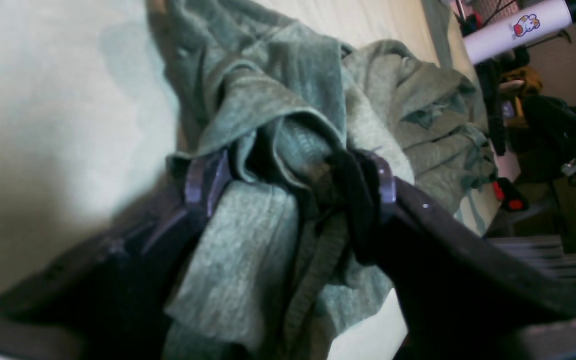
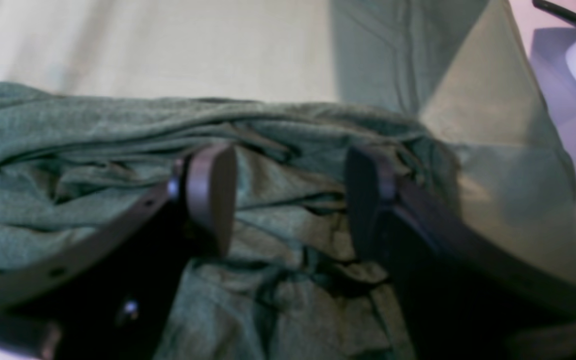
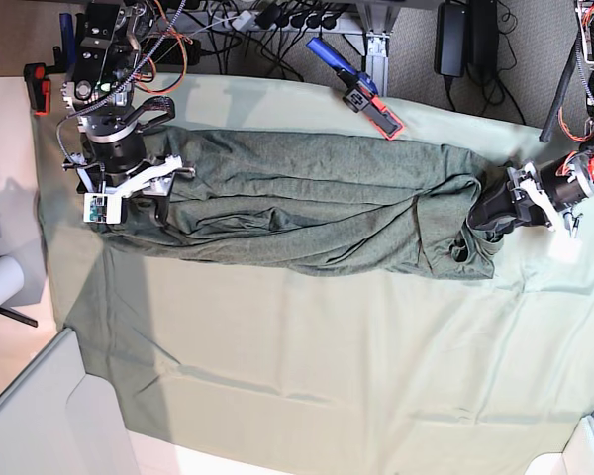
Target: Fold the T-shirt properly
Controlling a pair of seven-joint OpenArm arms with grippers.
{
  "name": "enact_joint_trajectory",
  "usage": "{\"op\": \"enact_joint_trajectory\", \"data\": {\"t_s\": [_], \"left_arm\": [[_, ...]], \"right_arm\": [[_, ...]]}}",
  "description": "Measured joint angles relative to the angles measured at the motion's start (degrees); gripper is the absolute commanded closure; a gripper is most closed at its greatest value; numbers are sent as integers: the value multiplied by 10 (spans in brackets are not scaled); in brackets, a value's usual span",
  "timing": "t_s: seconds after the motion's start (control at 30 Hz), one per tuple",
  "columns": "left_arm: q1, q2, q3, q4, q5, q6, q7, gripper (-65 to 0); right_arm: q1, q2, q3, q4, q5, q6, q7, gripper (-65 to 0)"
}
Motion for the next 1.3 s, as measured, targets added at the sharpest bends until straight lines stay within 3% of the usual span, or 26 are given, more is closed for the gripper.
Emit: {"op": "enact_joint_trajectory", "data": {"t_s": [0.2, 0.43, 0.47, 0.6, 0.67, 0.83, 1.1, 1.3], "left_arm": [[-10, -1, 2, 0, 7, 1, 1, -380], [-14, -2, 69, 1, 17, 1, -13, -366], [-14, -2, 73, 1, 22, 1, -17, -326], [-13, -2, 73, 1, 59, 0, -45, -59], [-13, -2, 73, 1, 73, 0, -58, 0], [-12, 1, 60, 1, 114, -1, -93, 0], [-9, -4, -34, 20, 146, 1, -90, 0], [-9, -27, -39, 24, 172, 1, -90, 0]], "right_arm": [[0, 0, 0, 0, 0, 0, 0, -347], [0, 0, 0, 0, 0, 0, 0, -347], [0, 0, 0, 0, 0, 0, 0, -347], [0, 0, 0, 0, 0, 0, 0, -347], [0, 0, 0, 0, 0, 0, 0, -347], [0, 0, 0, 0, 0, 0, 0, -347], [0, 0, 0, 0, 0, 0, 0, -347], [0, 0, 0, 0, 0, 0, 0, -347]]}}
